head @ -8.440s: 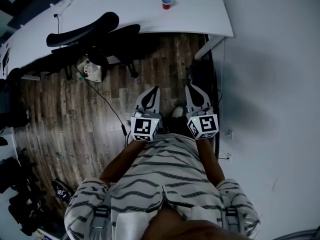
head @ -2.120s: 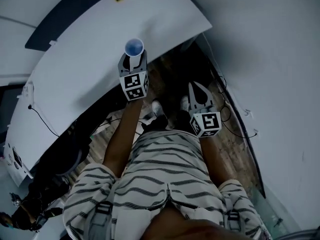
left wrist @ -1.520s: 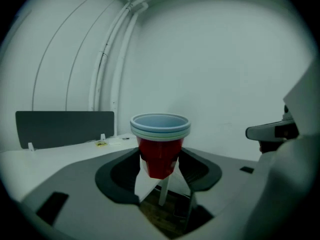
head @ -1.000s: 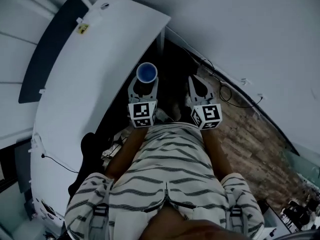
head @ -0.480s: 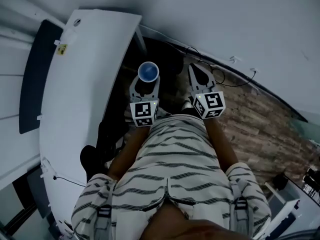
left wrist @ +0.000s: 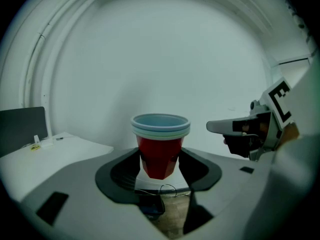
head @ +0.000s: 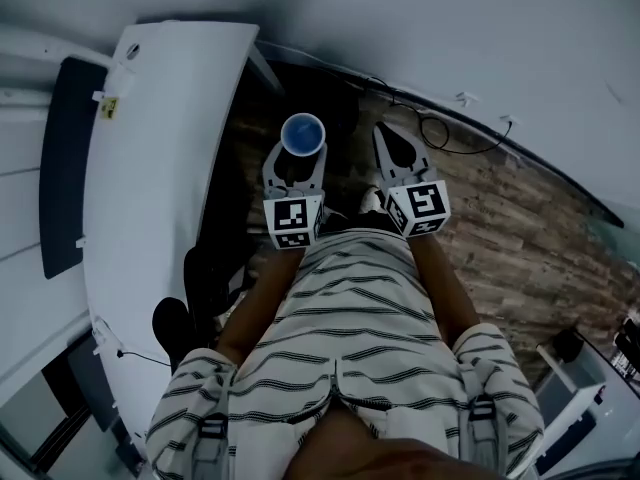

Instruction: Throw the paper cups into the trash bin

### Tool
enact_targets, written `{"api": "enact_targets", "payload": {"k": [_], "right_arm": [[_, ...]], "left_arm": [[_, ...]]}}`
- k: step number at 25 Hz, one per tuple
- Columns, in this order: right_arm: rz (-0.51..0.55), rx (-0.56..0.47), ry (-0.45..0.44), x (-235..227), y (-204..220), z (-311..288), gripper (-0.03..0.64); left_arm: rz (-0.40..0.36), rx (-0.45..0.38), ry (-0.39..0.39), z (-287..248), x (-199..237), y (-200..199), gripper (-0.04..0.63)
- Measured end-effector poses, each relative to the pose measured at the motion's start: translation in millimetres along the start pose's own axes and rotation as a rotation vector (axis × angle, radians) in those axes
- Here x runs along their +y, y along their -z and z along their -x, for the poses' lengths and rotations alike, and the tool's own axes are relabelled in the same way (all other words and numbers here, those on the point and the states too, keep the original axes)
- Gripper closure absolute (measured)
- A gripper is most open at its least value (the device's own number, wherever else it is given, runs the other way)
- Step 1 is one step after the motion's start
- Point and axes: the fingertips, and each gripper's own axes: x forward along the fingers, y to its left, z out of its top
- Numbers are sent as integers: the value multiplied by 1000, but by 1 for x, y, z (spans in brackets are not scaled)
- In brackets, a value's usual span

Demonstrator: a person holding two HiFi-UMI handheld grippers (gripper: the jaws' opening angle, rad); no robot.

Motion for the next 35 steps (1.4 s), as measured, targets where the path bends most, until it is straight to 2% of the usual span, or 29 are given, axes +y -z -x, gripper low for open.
{"api": "enact_targets", "payload": {"k": [12, 26, 35], "right_arm": [[-51, 88, -3, -20, 50, 3, 607], [-83, 152, 34, -43, 92, -9, 607], [-125, 185, 38, -56, 120, 2, 607]], "left_arm": [[11, 111, 26, -36, -30, 36, 334], [38, 214, 38, -76, -24, 86, 334], [37, 284, 52, -110, -24, 135, 334]]}}
